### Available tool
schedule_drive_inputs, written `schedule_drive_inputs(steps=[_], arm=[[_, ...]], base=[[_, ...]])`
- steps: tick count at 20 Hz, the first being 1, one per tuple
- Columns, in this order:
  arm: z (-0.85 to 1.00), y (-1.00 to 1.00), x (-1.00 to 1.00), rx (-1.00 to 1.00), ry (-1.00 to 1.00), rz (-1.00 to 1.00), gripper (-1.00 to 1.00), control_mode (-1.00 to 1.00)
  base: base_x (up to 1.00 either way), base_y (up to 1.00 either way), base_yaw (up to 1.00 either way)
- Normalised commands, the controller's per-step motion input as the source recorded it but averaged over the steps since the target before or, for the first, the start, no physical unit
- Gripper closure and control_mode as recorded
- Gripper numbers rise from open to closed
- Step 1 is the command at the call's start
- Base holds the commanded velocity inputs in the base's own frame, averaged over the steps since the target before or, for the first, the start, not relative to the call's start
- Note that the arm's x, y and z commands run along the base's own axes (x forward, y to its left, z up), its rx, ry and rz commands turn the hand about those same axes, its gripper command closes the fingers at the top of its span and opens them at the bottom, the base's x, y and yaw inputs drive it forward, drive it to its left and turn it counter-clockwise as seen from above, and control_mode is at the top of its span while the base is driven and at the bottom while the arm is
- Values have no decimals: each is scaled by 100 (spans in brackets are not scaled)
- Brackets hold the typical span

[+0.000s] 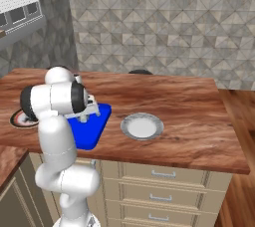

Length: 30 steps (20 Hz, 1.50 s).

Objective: Move the dessert items from the plate to the tray.

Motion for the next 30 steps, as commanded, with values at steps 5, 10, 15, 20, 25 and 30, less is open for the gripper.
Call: schedule_drive_inputs(steps=[5,10,15,20,25,30], arm=[[-31,0,0,0,0,-4,-100,-100],[-13,0,0,0,0,-1,-100,-100],[44,-5,-10,5,0,0,-100,-100],[98,-4,-51,8,-6,0,-100,-100],[83,-48,-92,2,-5,13,-100,-100],[49,-83,-100,0,-13,4,-100,-100]], base=[[0,0,0],[0,0,0],[0,0,0],[0,0,0],[0,0,0],[0,0,0]])
